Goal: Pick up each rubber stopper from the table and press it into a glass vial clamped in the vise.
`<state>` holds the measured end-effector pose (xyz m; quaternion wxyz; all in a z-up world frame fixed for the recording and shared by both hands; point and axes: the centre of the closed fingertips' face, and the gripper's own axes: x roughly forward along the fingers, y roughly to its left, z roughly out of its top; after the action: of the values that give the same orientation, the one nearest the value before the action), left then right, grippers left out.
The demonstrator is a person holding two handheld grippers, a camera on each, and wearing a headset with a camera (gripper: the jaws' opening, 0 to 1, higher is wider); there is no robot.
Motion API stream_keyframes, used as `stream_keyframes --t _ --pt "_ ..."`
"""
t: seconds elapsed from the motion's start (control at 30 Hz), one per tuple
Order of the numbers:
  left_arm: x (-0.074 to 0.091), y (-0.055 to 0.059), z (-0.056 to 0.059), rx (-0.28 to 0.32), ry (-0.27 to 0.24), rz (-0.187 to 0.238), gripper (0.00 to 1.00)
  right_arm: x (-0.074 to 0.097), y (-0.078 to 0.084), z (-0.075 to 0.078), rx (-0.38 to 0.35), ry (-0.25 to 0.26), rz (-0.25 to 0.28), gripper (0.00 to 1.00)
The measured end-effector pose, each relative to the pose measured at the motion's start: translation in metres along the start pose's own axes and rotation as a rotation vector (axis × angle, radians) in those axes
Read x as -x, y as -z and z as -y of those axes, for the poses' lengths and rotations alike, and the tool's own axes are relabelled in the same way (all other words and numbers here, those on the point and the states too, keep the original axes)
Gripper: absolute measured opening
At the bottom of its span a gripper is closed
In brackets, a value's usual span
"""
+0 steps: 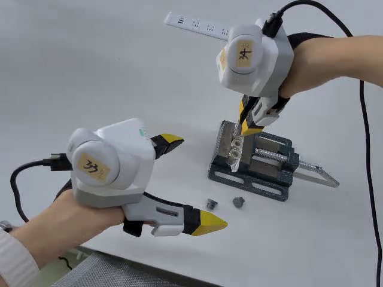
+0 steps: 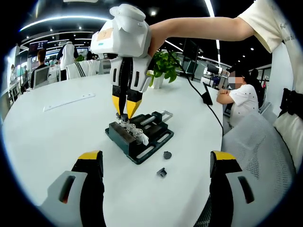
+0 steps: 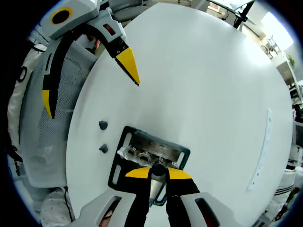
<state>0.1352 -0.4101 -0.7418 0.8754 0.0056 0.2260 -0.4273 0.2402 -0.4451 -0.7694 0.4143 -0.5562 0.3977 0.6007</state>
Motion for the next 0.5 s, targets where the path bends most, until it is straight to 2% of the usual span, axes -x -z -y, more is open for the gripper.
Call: stream_keyframes --t 0.3,0.5 --pt "-0.0005 -0.0002 0.0010 0.002 0.000 0.000 0.92 -0.0017 -0.0007 -0.0010 0.000 -0.003 0.002 0.07" --pt "-0.0004 0.0010 0.0001 0.000 -0.001 -0.001 0.92 -0.0018 -0.0010 0.0006 -0.029 -0.003 0.010 0.06"
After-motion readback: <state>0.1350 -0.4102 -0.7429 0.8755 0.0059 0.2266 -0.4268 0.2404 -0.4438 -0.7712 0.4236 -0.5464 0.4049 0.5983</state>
